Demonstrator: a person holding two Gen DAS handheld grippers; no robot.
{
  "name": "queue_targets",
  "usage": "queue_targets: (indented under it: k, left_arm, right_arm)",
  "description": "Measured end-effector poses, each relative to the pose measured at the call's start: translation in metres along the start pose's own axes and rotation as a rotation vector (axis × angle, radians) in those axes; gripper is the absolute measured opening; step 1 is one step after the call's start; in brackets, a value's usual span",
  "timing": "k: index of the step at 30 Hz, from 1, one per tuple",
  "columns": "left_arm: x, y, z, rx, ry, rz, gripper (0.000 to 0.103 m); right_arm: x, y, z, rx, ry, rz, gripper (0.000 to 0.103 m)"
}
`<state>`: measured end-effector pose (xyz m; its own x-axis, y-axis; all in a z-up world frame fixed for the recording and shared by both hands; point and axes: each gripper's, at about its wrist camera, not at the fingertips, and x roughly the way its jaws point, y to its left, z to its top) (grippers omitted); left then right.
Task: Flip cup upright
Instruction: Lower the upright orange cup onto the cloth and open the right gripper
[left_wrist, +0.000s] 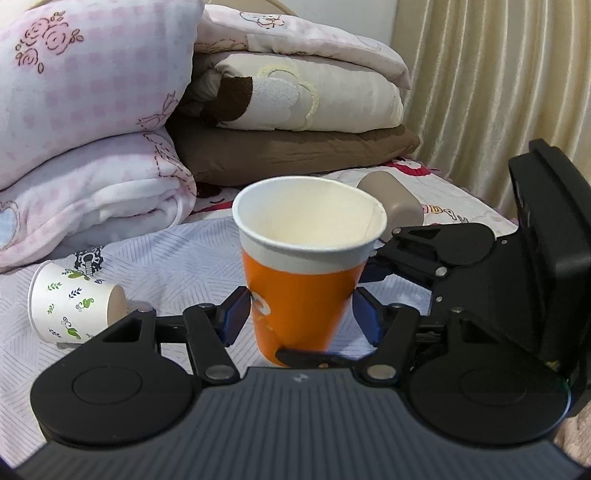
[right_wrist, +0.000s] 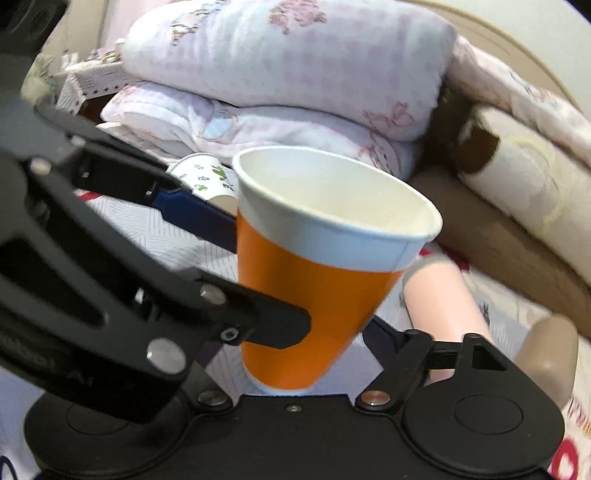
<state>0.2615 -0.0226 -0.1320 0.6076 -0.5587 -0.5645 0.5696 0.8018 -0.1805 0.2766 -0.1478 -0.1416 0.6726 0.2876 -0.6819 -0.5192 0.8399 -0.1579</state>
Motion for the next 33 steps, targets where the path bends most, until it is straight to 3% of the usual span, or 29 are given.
queue_targets:
  k: [4, 8, 12, 21, 25, 27, 33]
  left_arm:
    - [0.001, 0.004, -0.001, -0.030, 0.013, -0.015, 0.060]
    - [0.002, 0.006, -0.003, -0.026, 0.011, 0.025, 0.060]
    - [0.002, 0.014, -0.003, -0.077, 0.019, -0.003, 0.060]
    - [0.004, 0.013, -0.001, -0.086, 0.047, 0.004, 0.064]
    - [0.005, 0.010, 0.003, -0.121, 0.119, 0.027, 0.071]
    - [0.001, 0.009, 0.005, -0.148, 0.130, 0.047, 0.076]
    - [-0.033, 0.004, 0.009, -0.221, 0.178, 0.142, 0.077]
  right_arm:
    - [0.003, -0.008, 0.001, 0.037, -0.020, 0.011, 0.075]
    - [0.000, 0.012, -0.015, -0.049, -0.082, -0.042, 0.075]
    - [0.004, 0.010, -0.012, -0.056, -0.093, -0.043, 0.076]
    - [-0.001, 0.010, -0.009, -0.014, -0.041, -0.033, 0.077]
    - [-0.007, 0.005, -0.008, 0.029, 0.011, -0.023, 0.084]
    - [-0.012, 0.002, -0.010, 0.061, 0.030, -0.015, 0.084]
    - [-0.041, 0.002, -0.012, 0.106, 0.096, -0.036, 0.084]
